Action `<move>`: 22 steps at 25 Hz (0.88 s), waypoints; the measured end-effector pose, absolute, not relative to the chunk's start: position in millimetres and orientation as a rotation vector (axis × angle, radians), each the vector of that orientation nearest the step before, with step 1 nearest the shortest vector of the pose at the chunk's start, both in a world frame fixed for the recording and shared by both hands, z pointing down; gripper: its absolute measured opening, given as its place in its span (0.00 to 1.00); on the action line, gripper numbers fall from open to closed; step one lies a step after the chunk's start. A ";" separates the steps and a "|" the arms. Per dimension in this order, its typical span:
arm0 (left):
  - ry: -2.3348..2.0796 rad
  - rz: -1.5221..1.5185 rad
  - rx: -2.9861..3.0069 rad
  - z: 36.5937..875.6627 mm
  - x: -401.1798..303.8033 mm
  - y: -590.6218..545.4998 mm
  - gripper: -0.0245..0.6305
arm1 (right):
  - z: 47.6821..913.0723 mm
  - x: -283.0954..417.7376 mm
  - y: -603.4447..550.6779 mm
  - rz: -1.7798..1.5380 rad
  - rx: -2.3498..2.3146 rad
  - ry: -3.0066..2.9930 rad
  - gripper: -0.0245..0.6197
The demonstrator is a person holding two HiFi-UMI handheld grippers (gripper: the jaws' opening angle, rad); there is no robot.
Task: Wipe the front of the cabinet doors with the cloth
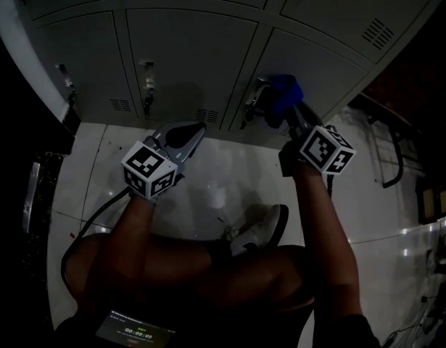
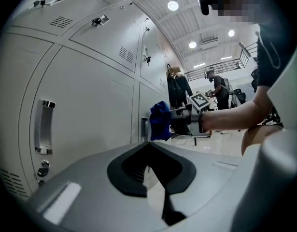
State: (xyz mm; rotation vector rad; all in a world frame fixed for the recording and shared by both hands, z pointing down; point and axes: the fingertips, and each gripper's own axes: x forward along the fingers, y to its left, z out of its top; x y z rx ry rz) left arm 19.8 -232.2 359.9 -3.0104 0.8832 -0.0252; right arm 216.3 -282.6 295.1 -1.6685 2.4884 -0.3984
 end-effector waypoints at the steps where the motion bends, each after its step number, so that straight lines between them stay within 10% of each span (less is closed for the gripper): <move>1: 0.884 -0.023 -3.011 359.6 19.8 -232.4 0.04 | 298.7 205.5 -285.8 -0.411 -1.651 2.502 0.13; 22: 0.876 -0.036 -3.009 361.5 21.8 -233.3 0.04 | 336.6 228.1 -310.6 -0.449 -1.756 2.528 0.13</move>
